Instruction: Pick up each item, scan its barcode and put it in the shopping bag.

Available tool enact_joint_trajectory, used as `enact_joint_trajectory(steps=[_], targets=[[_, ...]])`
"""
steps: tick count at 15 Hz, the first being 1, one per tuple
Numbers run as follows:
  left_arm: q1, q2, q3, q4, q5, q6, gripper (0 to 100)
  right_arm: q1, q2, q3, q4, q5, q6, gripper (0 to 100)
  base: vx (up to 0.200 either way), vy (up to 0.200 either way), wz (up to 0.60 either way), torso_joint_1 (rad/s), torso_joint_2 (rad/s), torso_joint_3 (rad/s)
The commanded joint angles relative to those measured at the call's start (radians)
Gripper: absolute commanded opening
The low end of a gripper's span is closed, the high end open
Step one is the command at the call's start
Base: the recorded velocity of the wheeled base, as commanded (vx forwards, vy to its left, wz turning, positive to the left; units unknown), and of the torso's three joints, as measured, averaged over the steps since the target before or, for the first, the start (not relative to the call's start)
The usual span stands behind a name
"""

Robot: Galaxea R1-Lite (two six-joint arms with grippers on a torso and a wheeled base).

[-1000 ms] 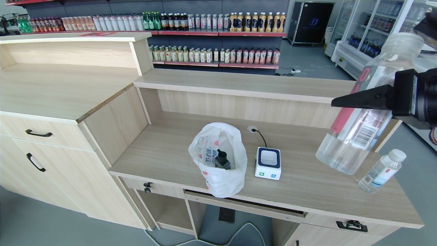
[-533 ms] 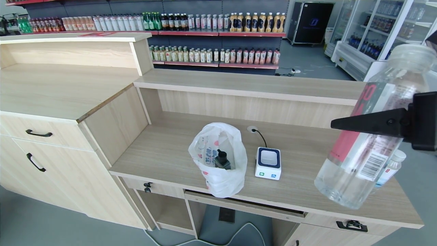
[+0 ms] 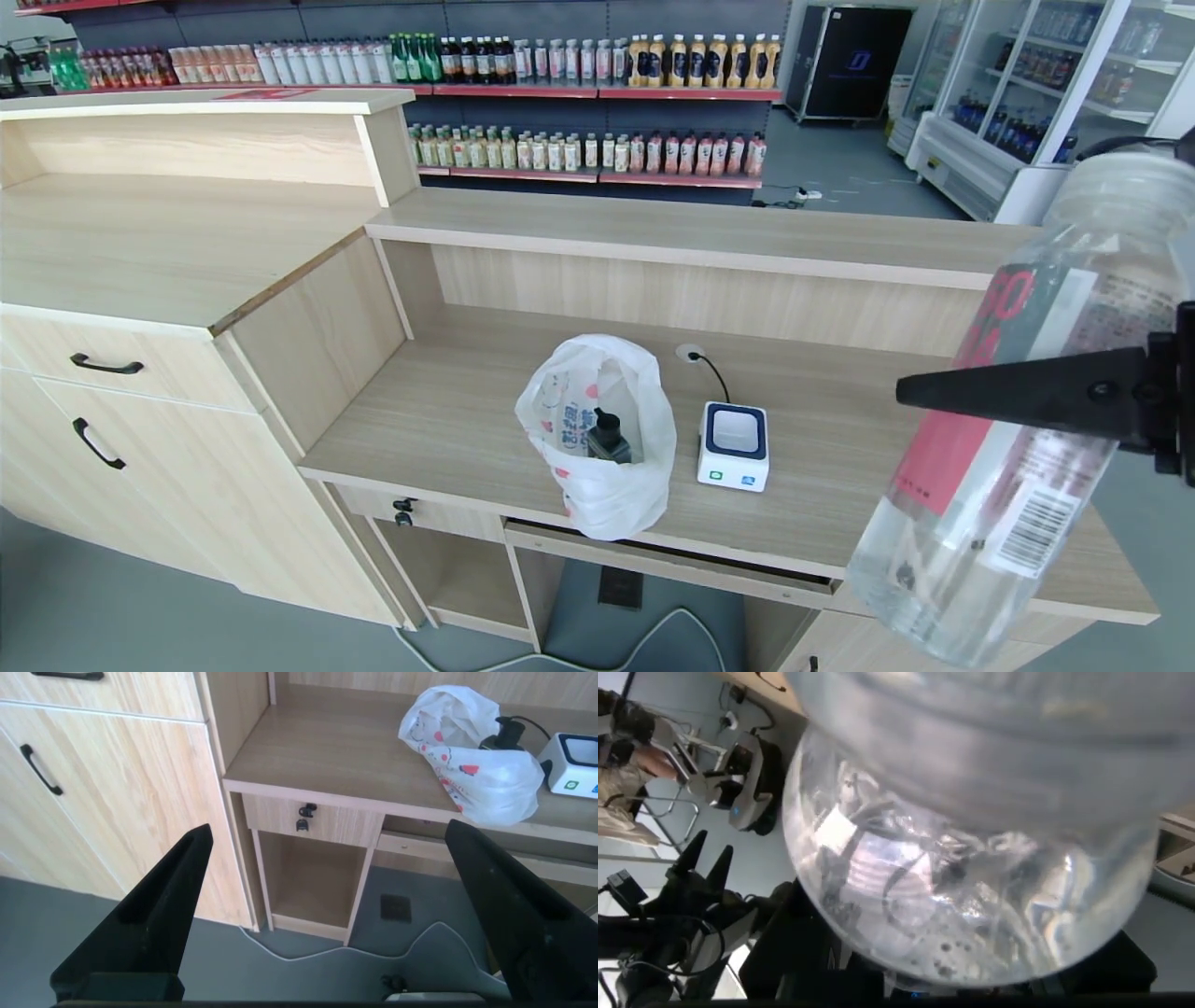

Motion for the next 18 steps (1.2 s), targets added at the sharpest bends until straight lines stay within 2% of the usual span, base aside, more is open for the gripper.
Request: enact_joint_trajectory(steps=[1,9,10,11,12,13,16,17,18], targets=[[0.0,0.0,0.0,0.0,0.0,0.0,100,0.034,-0.014,0.029,-0.001,-0.003,0.001,0,0.0,0.0,0.0,0.0,0.0,0.0],[0.0,0.0,0.0,0.0,0.0,0.0,100,0.05,-0.011,0.032,-0.01,-0.008,0.0,0,0.0,0.0,0.0,0.0,0.0,0.0],[0.0,0.0,0.0,0.0,0.0,0.0,100,0.03,0.0,0.031,-0.062,-0.038,-0.029,0,0.0,0.0,0.0,0.0,0.0,0.0],[0.0,0.0,0.0,0.0,0.0,0.0,100,-0.028,0.015,0.043,-0.123,-0.06,-0.097,0,0.0,0.0,0.0,0.0,0.0,0.0],[0.0,0.0,0.0,0.0,0.0,0.0,100,-0.12,0.037,0.066,-0.214,-0.055,-0.174,0,0.0,0.0,0.0,0.0,0.0,0.0],[0.0,0.0,0.0,0.0,0.0,0.0,100,-0.203,0.074,0.109,-0.36,-0.051,-0.266,0,0.0,0.0,0.0,0.0,0.0,0.0],[0.0,0.0,0.0,0.0,0.0,0.0,100,-0.456,0.265,0.244,-0.895,0.043,-0.536,0,0.0,0.0,0.0,0.0,0.0,0.0],[0.0,0.0,0.0,0.0,0.0,0.0,100,-0.515,0.344,0.282,-1.061,0.054,-0.643,0,0.0,0.0,0.0,0.0,0.0,0.0],[0.0,0.0,0.0,0.0,0.0,0.0,100,-0.533,0.374,0.304,-1.123,0.052,-0.69,0,0.0,0.0,0.0,0.0,0.0,0.0]])
